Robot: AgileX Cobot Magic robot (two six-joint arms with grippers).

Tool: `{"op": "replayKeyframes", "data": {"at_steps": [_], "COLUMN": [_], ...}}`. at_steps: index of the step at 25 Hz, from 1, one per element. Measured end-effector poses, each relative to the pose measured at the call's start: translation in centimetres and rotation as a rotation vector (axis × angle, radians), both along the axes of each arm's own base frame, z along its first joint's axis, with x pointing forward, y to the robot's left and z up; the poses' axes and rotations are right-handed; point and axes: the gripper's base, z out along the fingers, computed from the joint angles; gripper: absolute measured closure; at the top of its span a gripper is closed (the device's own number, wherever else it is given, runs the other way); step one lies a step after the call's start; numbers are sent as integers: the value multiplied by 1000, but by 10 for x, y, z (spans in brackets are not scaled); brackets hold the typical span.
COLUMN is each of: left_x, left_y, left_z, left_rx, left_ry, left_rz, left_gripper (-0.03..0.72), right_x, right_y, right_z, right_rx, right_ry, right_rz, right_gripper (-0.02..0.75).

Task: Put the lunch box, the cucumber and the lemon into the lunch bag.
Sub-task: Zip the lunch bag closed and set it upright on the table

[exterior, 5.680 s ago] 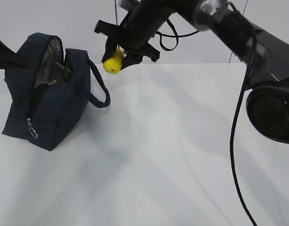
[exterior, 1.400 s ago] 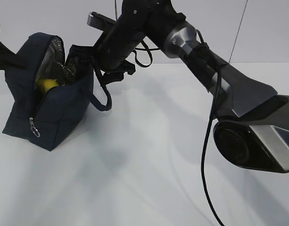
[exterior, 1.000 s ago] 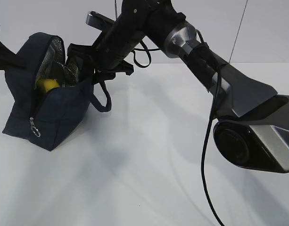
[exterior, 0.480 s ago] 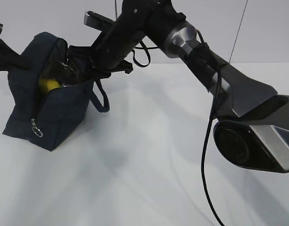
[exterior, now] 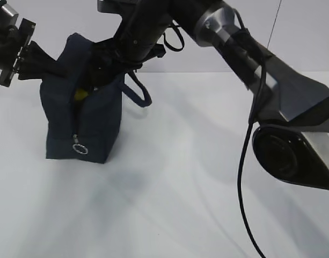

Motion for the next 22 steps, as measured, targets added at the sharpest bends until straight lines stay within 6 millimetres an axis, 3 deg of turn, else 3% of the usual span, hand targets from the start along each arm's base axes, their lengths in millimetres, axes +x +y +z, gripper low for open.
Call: {"op": "replayKeyframes", "data": {"at_steps": [5, 13, 22], "left_x": [2, 1, 3], "left_y": [-14, -41, -45], "left_z": [4, 9, 10], "left_rx": [-49, -118, -127], "left_ry": [-2, 4, -8], "left_rz": [5, -14, 14], "left_gripper": [690, 690, 690], "right_x": [-3, -2, 1], "right_y": [-6, -11, -21], "right_z": [18, 24, 34], "right_rx": [-15, -60, -157], "right_ry": [-46, -83, -164], "right_rz": [-1, -9, -40], "right_gripper": [737, 737, 737]}}
